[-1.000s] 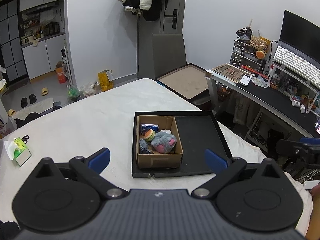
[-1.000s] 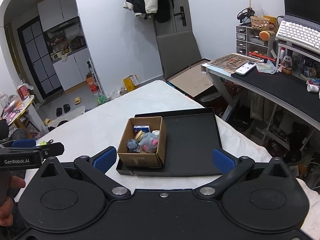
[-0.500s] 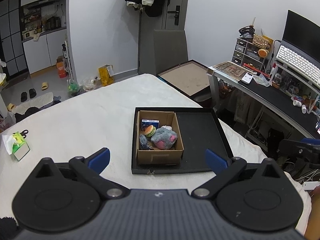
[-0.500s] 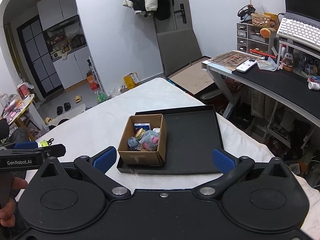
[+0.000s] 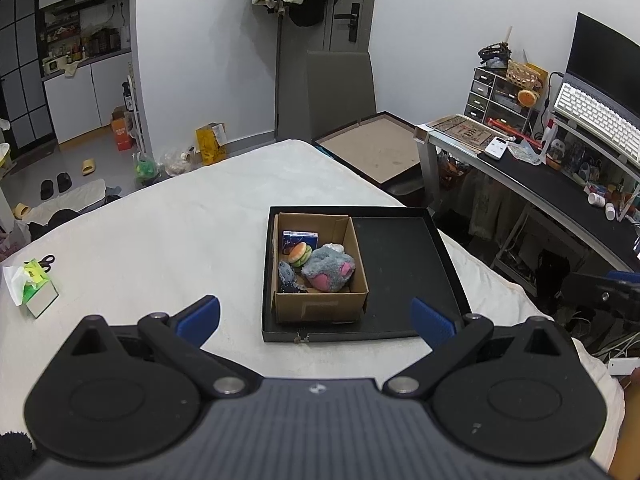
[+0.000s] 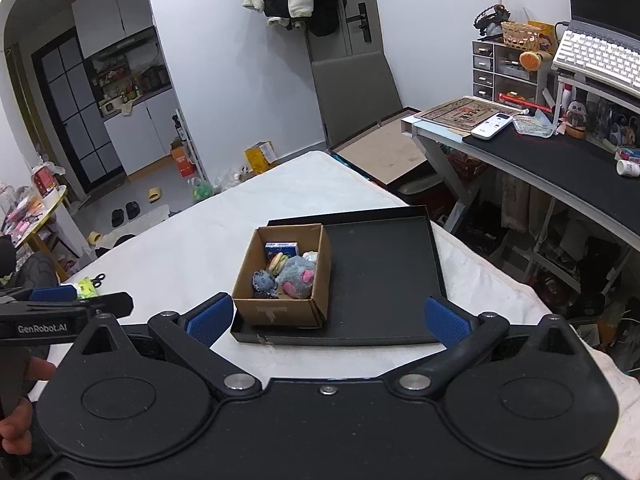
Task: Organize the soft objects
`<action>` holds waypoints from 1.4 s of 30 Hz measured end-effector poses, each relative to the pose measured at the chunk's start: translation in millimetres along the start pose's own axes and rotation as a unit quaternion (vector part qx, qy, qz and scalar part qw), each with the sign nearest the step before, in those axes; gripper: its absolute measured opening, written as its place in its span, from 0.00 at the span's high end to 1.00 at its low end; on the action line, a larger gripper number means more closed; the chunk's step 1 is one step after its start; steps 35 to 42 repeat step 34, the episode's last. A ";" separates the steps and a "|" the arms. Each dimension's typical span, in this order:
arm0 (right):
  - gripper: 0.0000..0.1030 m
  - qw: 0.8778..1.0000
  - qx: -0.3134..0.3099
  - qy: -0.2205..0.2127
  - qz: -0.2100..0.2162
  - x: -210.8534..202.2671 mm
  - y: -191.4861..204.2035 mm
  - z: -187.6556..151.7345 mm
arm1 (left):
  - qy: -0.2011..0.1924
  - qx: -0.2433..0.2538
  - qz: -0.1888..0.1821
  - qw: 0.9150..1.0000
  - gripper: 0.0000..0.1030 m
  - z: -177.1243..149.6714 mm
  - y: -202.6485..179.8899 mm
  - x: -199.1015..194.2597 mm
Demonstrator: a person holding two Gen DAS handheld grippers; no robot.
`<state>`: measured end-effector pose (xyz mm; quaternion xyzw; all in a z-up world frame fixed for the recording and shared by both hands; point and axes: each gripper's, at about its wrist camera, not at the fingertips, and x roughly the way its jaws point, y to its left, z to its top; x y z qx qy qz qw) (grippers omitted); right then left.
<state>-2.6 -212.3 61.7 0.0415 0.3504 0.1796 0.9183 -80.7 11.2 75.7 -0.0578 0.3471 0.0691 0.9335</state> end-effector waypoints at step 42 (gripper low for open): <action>0.00 0.999 0.033 0.035 0.016 47.3 -15.9 -7.8 | 0.017 -0.005 -0.018 1.000 0.02 -2.4 11.0 44.0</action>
